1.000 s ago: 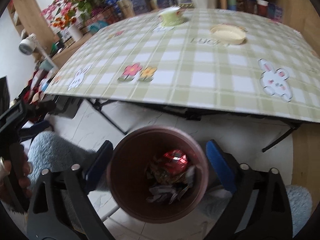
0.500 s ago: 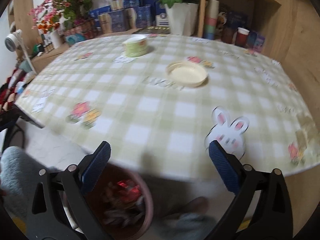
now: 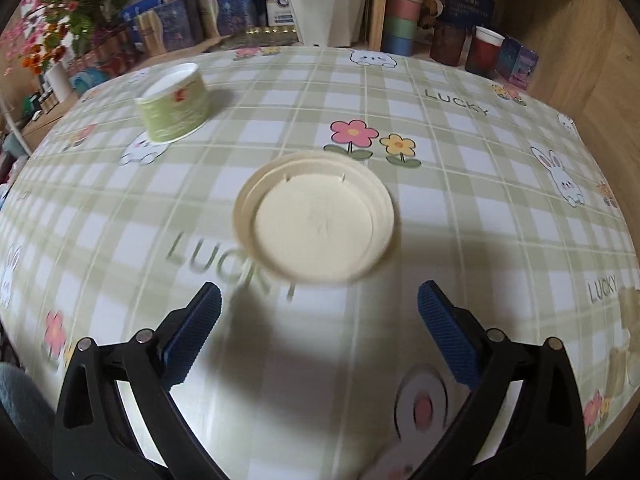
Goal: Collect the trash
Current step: 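Grasp the beige plastic lid with the right tool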
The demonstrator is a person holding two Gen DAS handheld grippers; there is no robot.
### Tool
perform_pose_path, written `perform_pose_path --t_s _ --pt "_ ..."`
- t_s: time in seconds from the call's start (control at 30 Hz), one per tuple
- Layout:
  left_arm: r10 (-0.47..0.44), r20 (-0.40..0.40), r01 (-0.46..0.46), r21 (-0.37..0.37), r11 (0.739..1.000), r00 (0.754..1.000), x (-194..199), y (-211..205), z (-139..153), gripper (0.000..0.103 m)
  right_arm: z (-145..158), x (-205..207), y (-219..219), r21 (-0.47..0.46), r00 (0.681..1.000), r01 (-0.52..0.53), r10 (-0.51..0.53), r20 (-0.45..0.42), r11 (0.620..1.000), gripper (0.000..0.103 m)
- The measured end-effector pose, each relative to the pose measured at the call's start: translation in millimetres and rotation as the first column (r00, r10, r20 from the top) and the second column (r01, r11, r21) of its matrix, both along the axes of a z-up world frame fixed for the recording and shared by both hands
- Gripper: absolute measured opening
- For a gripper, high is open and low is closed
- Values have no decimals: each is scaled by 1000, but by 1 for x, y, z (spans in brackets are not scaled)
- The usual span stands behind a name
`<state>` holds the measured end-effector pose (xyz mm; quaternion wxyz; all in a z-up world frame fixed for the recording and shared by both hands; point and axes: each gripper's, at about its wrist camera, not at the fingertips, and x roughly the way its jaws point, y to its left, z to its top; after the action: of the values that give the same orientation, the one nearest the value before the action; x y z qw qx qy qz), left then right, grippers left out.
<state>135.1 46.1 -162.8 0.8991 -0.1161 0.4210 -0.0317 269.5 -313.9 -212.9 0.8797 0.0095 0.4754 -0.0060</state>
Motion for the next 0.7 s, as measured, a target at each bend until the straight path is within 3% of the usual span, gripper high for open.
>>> perform_pose_path --t_s 0.17,0.33,0.4,0.57,0.7 --pt "0 -12 1 17 1000 1000 6 1 -6 97 -6 27 -1 40 999 38 -38 -20 998 98" --pt "-25 -18 26 24 999 1000 17 -4 -8 97 -7 40 5 16 1000 10 -10 -14 1000 97" --pt "-52 -16 52 26 998 999 23 -9 -7 97 -5 39 6 13 1000 -12 12 2 1000 87" --pt "-135 5 134 25 991 991 54 -28 7 97 3 28 6 17 998 -47 46 39 999 85" --pt "-202 78 199 45 979 976 96 -50 27 97 15 10 -1 85 995 -29 21 93 996 85"
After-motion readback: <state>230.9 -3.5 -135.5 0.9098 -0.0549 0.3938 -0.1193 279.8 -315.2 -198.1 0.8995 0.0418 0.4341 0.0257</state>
